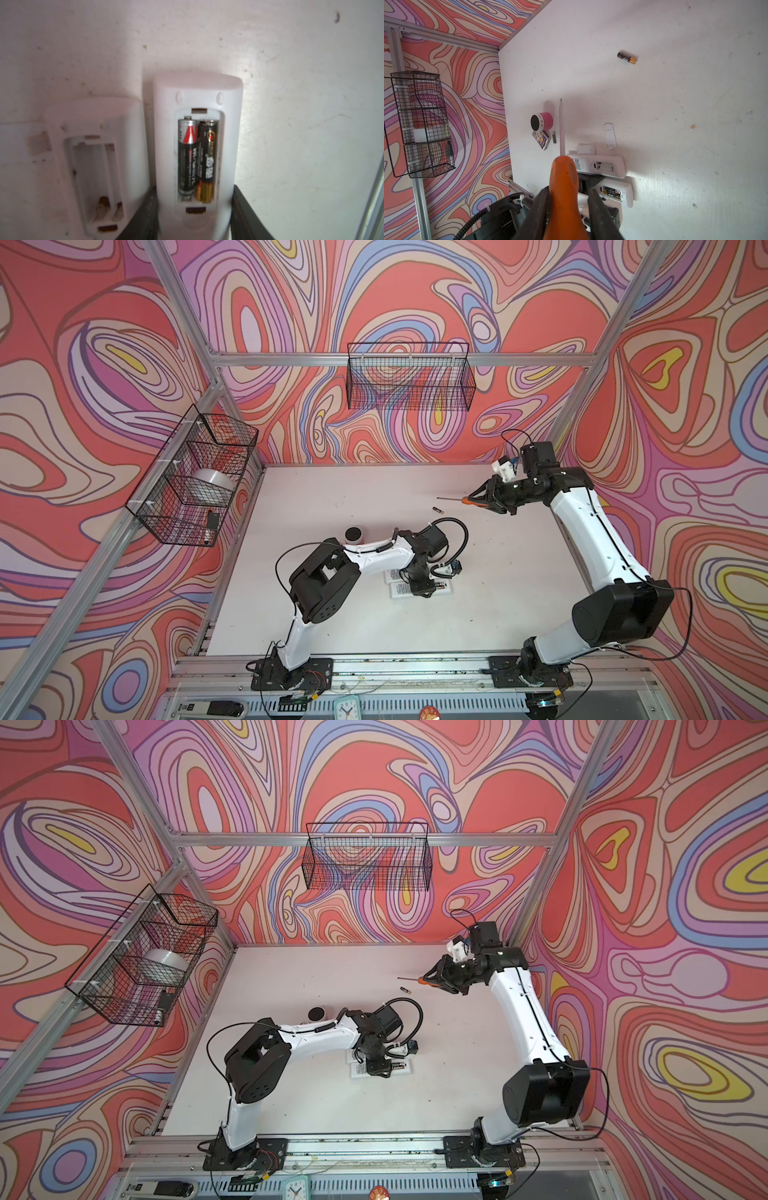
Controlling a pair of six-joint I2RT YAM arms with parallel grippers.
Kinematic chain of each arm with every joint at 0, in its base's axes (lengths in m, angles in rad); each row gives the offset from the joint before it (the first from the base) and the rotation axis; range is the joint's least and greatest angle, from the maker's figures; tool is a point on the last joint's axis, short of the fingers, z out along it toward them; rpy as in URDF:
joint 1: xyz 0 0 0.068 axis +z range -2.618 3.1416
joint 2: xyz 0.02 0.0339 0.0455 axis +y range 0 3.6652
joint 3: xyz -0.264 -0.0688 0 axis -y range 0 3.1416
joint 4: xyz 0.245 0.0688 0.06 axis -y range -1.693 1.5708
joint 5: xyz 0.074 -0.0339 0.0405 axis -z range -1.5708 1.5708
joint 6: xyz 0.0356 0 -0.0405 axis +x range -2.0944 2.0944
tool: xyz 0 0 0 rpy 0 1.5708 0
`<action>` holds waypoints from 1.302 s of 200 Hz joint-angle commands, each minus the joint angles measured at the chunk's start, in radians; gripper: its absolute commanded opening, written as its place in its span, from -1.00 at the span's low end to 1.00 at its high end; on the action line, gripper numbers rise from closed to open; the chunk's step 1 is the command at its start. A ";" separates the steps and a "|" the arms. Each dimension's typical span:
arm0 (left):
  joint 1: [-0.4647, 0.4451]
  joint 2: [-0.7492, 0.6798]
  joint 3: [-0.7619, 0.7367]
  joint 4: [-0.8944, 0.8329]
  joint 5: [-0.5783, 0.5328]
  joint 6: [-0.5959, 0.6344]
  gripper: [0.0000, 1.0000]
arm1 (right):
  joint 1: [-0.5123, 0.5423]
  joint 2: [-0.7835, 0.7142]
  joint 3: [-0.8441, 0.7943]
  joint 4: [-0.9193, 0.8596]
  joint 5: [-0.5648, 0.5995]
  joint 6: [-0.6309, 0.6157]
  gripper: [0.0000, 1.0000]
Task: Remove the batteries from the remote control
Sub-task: 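Hold the remote with the left gripper, battery compartment facing up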
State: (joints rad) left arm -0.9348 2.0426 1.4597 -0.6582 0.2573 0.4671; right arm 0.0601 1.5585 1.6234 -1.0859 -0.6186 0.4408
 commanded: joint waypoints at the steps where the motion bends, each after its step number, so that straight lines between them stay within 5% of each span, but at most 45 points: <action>1: -0.006 0.025 0.034 -0.019 0.003 -0.046 -0.31 | -0.007 0.009 0.035 -0.030 -0.018 -0.030 -0.75; 49: -0.004 -0.034 -0.075 0.034 -0.013 -0.045 0.15 | -0.010 0.011 0.062 -0.079 -0.010 -0.056 -0.74; 132: 0.004 -0.183 -0.283 0.077 0.019 -0.117 0.41 | -0.010 0.028 0.107 -0.226 0.005 -0.123 -0.71; 225: 0.004 -0.257 -0.391 0.069 -0.006 -0.169 0.40 | 0.000 -0.042 -0.066 -0.307 0.047 -0.181 -0.70; 260: 0.003 -0.255 -0.392 0.062 -0.030 -0.194 0.30 | 0.093 -0.026 -0.076 -0.329 0.188 -0.267 -0.70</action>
State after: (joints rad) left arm -0.9344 1.7947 1.0882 -0.5491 0.2420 0.3096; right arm 0.0868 1.5520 1.5608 -1.3884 -0.5320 0.2554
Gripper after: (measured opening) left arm 0.663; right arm 0.323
